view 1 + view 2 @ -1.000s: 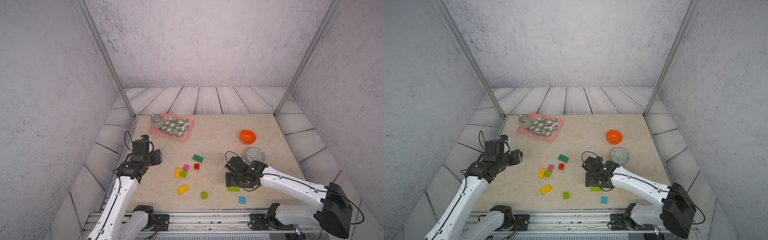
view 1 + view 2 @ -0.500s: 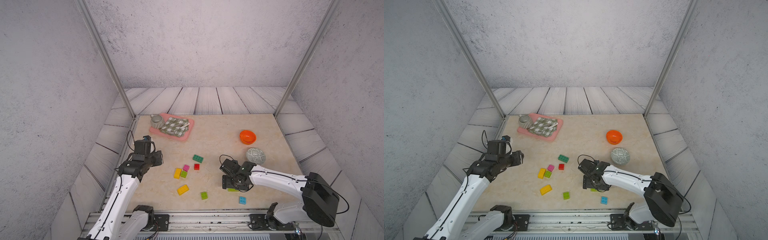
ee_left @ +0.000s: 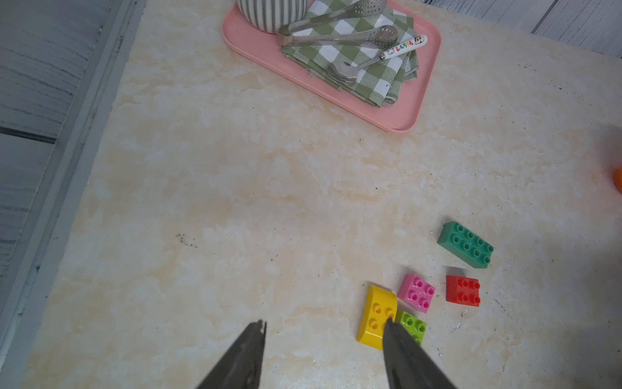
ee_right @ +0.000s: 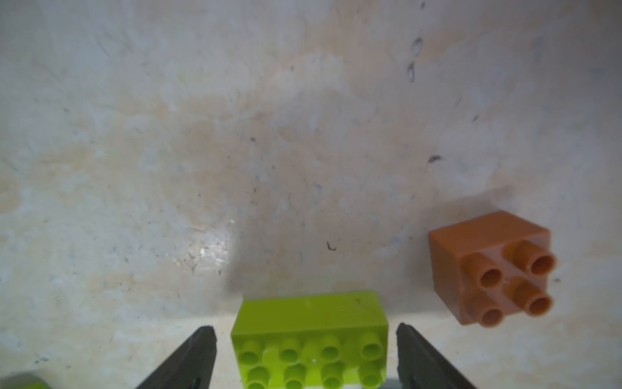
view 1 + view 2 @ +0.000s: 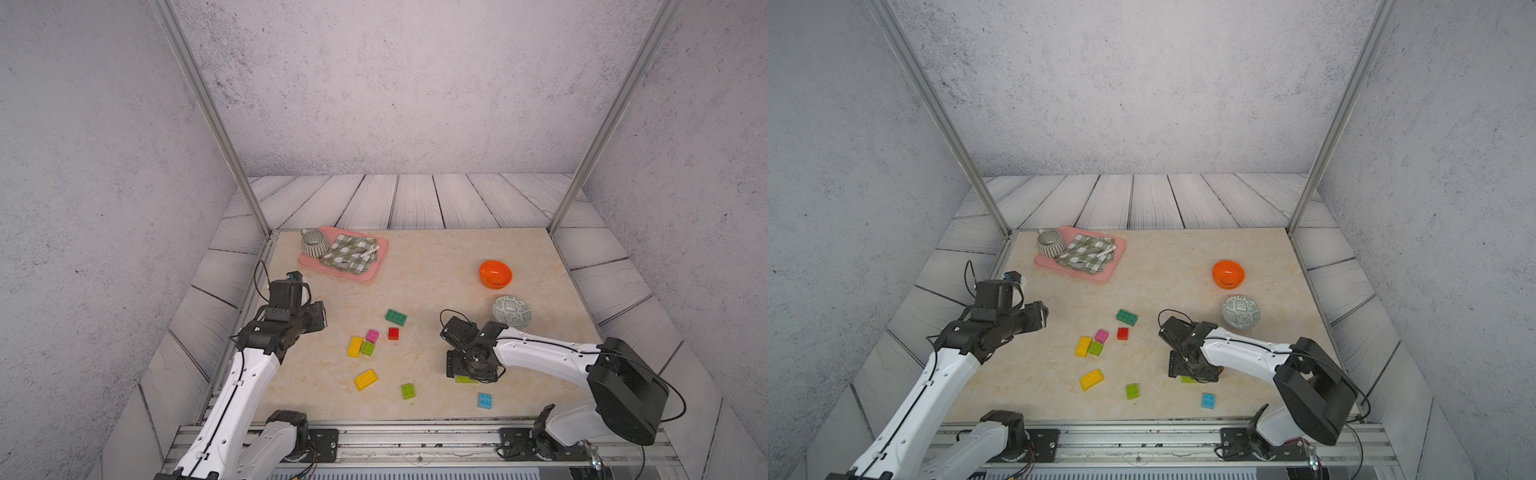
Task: Assemble the letter s with lego
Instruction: Pick up the lego brick from the center of the board, then place the lego brick at the center of the board.
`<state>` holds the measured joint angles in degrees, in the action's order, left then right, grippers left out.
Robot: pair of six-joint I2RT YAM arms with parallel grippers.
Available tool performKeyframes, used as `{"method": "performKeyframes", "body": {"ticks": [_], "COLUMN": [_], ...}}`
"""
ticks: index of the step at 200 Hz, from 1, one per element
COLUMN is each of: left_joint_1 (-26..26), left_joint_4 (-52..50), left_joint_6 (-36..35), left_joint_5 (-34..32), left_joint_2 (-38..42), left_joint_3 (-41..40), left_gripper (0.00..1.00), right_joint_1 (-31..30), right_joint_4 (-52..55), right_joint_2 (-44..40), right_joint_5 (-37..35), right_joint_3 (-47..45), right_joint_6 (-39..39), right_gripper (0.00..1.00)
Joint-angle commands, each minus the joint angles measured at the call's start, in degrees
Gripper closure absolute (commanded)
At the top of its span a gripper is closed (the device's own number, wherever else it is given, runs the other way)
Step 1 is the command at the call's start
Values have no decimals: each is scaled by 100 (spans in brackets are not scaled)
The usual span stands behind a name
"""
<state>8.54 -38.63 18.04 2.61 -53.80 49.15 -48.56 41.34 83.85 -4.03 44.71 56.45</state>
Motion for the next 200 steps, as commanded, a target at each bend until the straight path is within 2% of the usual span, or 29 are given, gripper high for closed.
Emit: {"method": "performKeyframes", "body": {"ticks": [1,22,45,56,85,118,150,200], "left_joint_1": [44,44,55,54,52,52,53,61], "left_joint_4": [-65,-65,-65,-65,-65,-74,-83,-74], "left_joint_6": [-46,-46,-46,-42,-37,-34,-40,-38], "left_joint_5": [-24,-33,-33,-33,-41,-76,-105,-94], "left_joint_2": [-34,-34,-34,-26,-30,-20,-6,-24], "left_joint_3": [174,174,183,190,192,188,192,201], "left_gripper": [39,39,39,39,39,39,39,39], "right_joint_1": [13,13,13,13,21,82,249,444], "right_joint_4": [-55,-19,287,471,989,999,877,807], "right_joint_2": [119,99,92,112,734,1903,2670,3198], "right_joint_5": [167,134,-24,-107,-394,-197,12,162], "right_joint_3": [-83,-70,198,496,1866,3044,3624,4022], "right_joint_6": [-31,-26,-109,-194,-675,-1062,-1294,-1549], "right_gripper": [17,28,45,49,49,49,48,48]}}
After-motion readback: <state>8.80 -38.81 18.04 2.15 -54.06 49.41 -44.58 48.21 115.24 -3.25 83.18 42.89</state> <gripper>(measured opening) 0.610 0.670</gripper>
